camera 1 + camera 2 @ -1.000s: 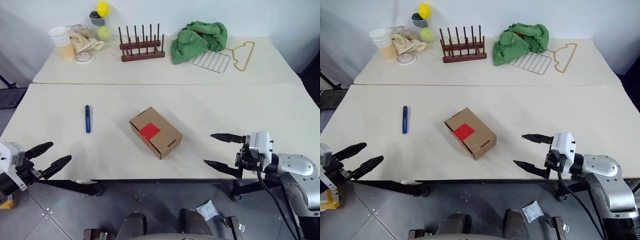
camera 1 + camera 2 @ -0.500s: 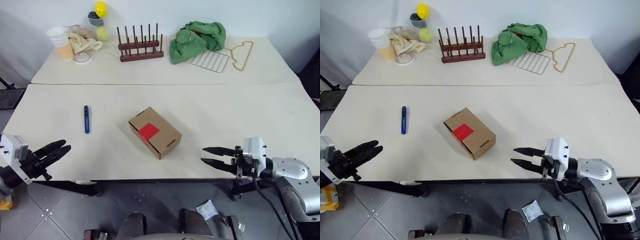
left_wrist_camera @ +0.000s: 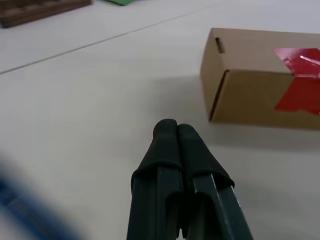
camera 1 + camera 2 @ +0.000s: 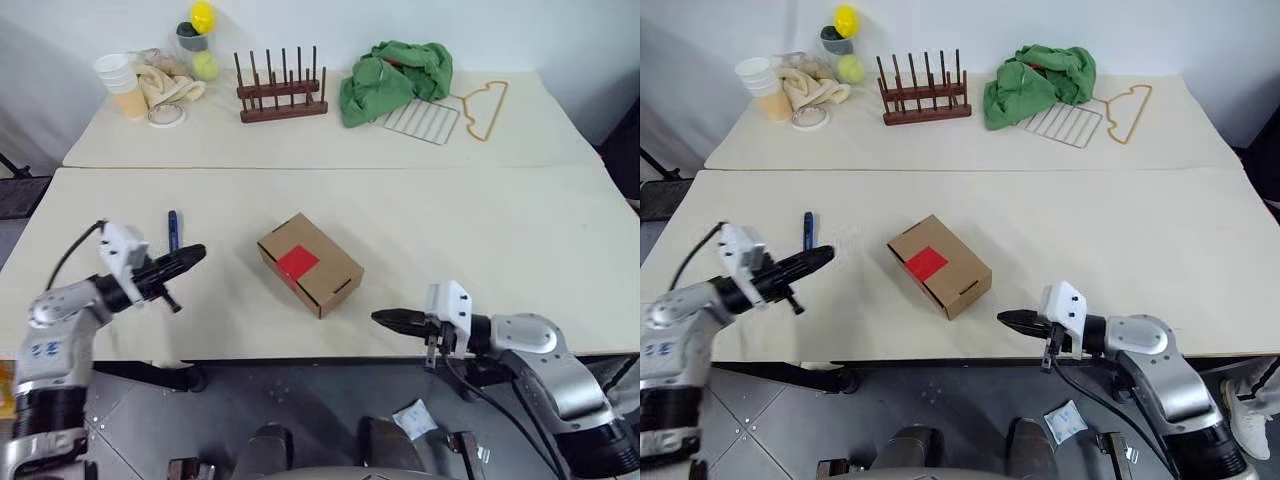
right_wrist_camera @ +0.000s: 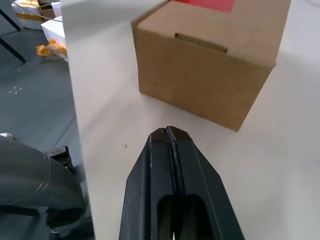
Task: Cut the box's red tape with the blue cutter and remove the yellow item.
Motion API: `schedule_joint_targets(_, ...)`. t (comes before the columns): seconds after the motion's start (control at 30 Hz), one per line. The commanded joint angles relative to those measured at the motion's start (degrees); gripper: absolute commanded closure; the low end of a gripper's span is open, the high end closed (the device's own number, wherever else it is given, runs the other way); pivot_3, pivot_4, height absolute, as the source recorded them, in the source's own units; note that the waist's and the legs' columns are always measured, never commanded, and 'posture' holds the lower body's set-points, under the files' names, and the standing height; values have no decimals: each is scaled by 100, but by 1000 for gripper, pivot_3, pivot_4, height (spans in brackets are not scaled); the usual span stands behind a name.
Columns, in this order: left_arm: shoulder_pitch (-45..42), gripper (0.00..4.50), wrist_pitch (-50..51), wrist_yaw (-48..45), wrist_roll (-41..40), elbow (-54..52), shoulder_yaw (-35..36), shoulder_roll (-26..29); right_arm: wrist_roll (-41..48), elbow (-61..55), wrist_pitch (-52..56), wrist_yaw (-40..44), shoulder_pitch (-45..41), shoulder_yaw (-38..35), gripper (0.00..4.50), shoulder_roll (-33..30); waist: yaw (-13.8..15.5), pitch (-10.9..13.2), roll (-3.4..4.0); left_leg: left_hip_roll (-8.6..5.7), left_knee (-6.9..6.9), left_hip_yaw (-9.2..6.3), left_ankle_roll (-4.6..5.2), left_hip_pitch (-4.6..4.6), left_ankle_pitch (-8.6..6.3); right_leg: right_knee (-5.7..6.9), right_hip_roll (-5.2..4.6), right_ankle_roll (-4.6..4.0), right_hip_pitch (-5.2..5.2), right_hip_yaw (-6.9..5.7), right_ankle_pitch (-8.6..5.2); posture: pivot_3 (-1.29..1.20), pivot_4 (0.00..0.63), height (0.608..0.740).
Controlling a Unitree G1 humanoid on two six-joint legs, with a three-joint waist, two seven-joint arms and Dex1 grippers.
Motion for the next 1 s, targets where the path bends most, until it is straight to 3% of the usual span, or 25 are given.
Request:
schedule_joint_targets(0.03, -517, 4500, -133, 251, 317, 275, -346, -199, -35, -41, 88, -154, -125, 29, 4481, 111, 0, 0, 0, -1, 1, 2, 0, 1, 0, 3, -2, 0, -1, 0, 0, 0, 150, 740)
schedule_joint_targets(0.23, -1737, 4500, -235, 815, 909, 1423, -846, -752, -37, 113, 358, -338, -591, 186, 4481, 434, 6, -1, -2, -1, 33, 7, 1, -4, 0, 14, -1, 0, -2, -1, 0, 0, 150, 740)
schedule_joint_targets(0.5, -1648, 4500, 5, -228, 508, 1223, -990, -792, -205, 439, 439, -606, -970, 221, 4481, 668, -21, 0, -2, 1, 30, 15, -1, -6, -4, 18, -2, 0, -13, -4, 0, 0, 150, 740)
schedule_joint_targets(0.83, -135, 4500, 1410, -574, -469, -1090, -848, -524, -579, 1727, -43, -683, -1863, 14, 4481, 740, -20, 0, -2, 3, 36, 16, 0, -5, -5, 21, -8, 0, -11, 1, 0, 0, 150, 740)
schedule_joint_targets(1.0, 659, 4500, 2238, -377, -971, -2453, -928, -452, -1266, 3104, -872, -1267, -2584, -122, 4481, 786, -27, 0, -2, 2, 43, 15, 0, -7, -6, 21, -11, 0, -10, 3, 0, 0, 150, 740)
